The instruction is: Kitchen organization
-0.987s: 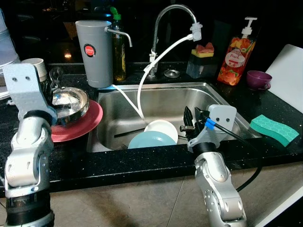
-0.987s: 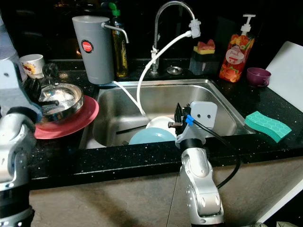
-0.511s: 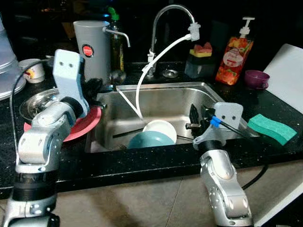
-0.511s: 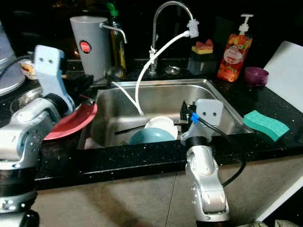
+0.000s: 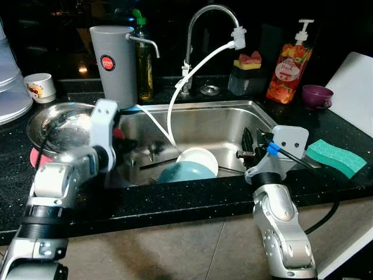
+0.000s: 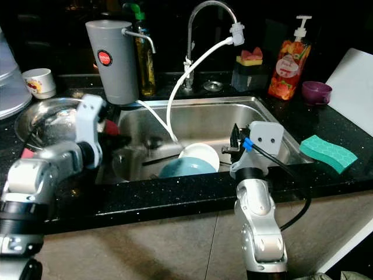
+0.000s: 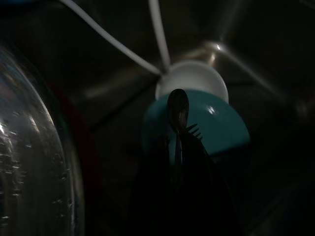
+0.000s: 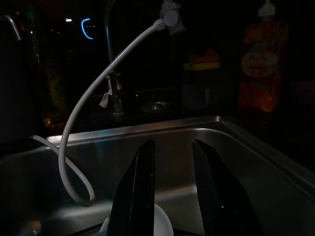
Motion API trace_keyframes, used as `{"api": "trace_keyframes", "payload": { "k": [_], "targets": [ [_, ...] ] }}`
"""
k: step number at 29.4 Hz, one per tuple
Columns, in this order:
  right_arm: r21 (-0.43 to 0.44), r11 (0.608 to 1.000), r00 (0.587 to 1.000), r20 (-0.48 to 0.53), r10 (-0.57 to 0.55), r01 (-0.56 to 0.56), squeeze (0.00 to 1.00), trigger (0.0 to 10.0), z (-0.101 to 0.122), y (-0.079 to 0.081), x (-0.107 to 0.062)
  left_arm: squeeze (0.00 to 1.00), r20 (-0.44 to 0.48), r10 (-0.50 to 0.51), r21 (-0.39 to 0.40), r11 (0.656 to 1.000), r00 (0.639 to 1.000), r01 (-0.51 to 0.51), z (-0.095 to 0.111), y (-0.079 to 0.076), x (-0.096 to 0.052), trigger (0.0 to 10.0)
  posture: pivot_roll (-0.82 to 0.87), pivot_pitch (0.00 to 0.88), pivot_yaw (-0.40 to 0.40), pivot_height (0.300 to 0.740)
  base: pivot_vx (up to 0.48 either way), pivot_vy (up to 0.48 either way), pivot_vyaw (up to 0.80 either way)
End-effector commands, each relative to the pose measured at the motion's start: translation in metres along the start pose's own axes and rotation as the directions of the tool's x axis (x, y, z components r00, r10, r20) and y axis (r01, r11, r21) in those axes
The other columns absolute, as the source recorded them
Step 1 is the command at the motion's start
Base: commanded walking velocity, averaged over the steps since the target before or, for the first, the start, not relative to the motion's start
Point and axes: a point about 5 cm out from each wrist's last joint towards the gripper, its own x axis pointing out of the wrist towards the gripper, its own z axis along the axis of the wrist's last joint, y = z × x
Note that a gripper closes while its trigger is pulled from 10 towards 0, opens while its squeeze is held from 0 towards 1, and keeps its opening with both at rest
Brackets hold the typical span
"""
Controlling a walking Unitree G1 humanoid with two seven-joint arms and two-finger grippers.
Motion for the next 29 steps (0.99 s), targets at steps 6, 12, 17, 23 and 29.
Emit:
{"api": "trace_keyframes", "payload": {
  "k": [6,12,17,23,29],
  "targets": [
    [-0.003,1.000,1.000,0.009,-0.002,0.002,0.00,10.0,0.002,0.002,-0.001,1.00,-0.006,-0.049,0.029,0.998,0.999,0.049,-0.004,-0.006,0.004,10.0,0.08,0.130,-0.005,0.740,0.000,0.000,0.00],
    [-0.001,1.000,1.000,0.008,-0.001,0.001,0.00,10.0,0.001,0.003,-0.002,0.86,0.036,-0.034,0.064,0.997,0.999,0.032,0.004,-0.006,0.001,10.0,0.08,0.130,-0.006,0.740,0.000,0.000,0.00],
    [0.001,1.000,1.000,0.005,0.001,-0.001,0.00,10.0,0.000,0.004,-0.002,0.00,0.078,-0.034,0.081,0.996,0.996,0.028,0.011,-0.009,0.000,10.0,0.08,0.130,-0.006,0.740,0.000,0.000,0.00],
    [0.001,1.000,1.000,0.005,0.003,-0.003,0.00,10.0,0.000,0.003,-0.002,0.00,0.139,-0.048,0.191,0.981,0.989,0.020,0.027,-0.019,-0.005,10.0,0.07,0.131,-0.008,0.740,0.000,0.000,0.00],
    [-0.002,1.000,1.000,0.007,0.004,-0.004,0.00,10.0,0.001,0.003,-0.002,0.00,0.145,-0.094,0.219,0.974,0.985,0.060,0.040,-0.023,-0.025,10.0,0.07,0.131,-0.008,0.740,0.000,0.000,0.00]
  ]
}}
